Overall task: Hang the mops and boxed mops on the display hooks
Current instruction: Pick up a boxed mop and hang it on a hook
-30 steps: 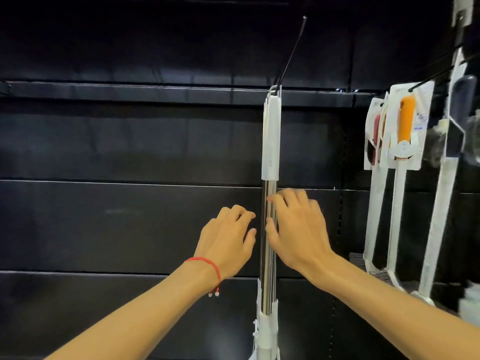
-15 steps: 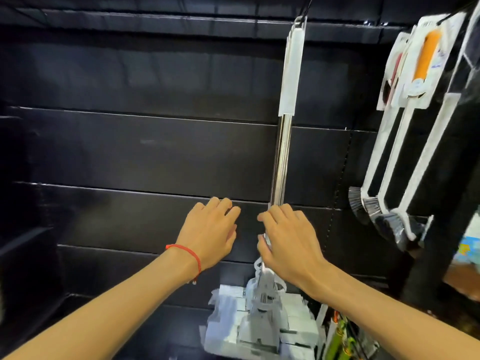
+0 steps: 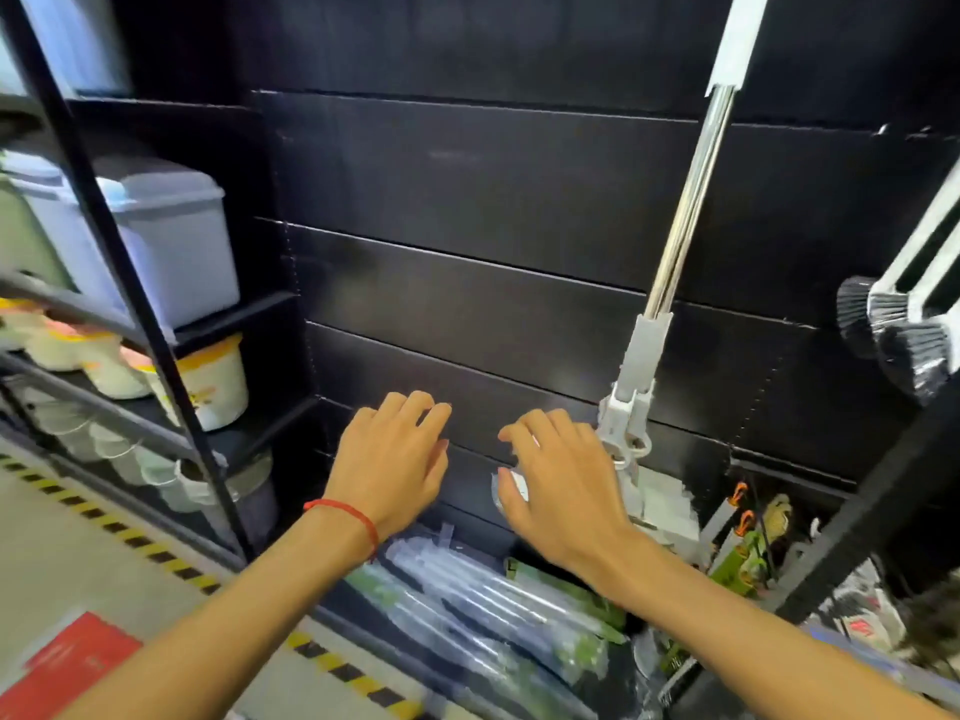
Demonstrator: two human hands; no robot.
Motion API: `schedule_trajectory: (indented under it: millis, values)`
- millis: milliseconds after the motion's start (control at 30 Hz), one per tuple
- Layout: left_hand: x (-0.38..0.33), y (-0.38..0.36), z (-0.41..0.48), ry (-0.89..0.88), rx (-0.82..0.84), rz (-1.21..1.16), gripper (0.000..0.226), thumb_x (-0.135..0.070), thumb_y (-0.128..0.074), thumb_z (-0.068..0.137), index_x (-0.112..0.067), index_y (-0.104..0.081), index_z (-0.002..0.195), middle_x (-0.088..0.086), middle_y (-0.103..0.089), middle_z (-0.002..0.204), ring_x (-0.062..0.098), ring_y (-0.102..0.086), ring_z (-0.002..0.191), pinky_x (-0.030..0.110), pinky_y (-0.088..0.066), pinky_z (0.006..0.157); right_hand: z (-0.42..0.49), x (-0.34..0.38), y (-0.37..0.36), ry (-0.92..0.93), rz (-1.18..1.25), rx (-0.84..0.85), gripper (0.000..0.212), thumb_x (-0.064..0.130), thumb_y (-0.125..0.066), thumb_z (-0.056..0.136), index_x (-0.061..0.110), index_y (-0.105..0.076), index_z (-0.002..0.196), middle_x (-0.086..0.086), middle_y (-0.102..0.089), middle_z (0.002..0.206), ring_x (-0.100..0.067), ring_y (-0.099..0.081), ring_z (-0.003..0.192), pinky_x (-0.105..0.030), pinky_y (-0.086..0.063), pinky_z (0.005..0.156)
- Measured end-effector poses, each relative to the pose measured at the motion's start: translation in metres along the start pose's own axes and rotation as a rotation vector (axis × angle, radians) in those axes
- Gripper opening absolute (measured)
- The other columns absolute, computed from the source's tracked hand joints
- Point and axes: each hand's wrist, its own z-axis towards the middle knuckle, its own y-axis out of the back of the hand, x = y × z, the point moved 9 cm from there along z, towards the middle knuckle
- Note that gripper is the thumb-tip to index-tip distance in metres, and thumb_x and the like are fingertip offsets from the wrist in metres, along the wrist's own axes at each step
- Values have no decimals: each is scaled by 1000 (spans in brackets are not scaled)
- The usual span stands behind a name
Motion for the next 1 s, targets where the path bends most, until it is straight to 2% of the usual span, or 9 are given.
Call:
schedule_trajectory:
  millis: [233,367,467,567,700,767,867,1000]
  values:
    - [42,17,-142,138,139,81,36,-31,-67,89,-15,-65,121,4,-65,110,30,-62,91,42,-50,65,-46,102,-31,138,148,110,29,35,-65,86,17,-68,109,0,-63,101,-26,-59,92,-40,-49,75]
    - [85,26,-217,222,209,110,37,-32,-66,90,-16,-63,124,5,-64,114,31,-60,97,44,-51,73,-59,179,-39,209,201,122,27,34,-68,84,17,-67,104,0,-62,96,-27,-59,88,-39,-44,70]
    - [125,39,-270,274,240,141,36,-33,-63,92,-17,-62,124,5,-64,116,30,-61,99,44,-53,76,-65,243,-42,259,247,137,28,35,-61,84,18,-68,104,0,-62,96,-27,-59,89,-39,-46,70]
    - [168,52,-323,321,281,166,35,-34,-66,90,-17,-64,121,6,-66,114,30,-64,97,44,-54,75,-70,310,-49,278,259,179,33,41,-53,86,20,-68,107,2,-63,99,-24,-58,90,-39,-47,71]
    - [226,69,-398,357,308,172,32,-37,-56,94,-21,-63,120,4,-66,116,27,-63,99,42,-51,77,-83,399,-71,267,288,228,26,39,-65,85,21,-69,104,2,-64,98,-24,-59,89,-39,-48,71]
    - [256,73,-434,382,329,171,32,-36,-63,92,-20,-66,119,4,-68,114,27,-64,97,43,-52,76,-87,438,-82,270,305,253,27,41,-64,87,23,-70,107,3,-65,99,-23,-59,90,-39,-48,72]
    - [296,69,-476,409,387,168,32,-34,-68,89,-17,-67,116,7,-69,110,30,-65,92,44,-53,73,-89,485,-95,258,345,284,29,42,-61,90,23,-70,111,5,-64,99,-20,-58,91,-38,-48,73]
    - [339,52,-511,439,419,151,36,-36,-58,93,-18,-64,123,6,-67,117,30,-63,96,44,-52,76,-81,530,-118,267,354,321,28,40,-66,90,24,-71,111,6,-66,103,-19,-60,93,-39,-53,76]
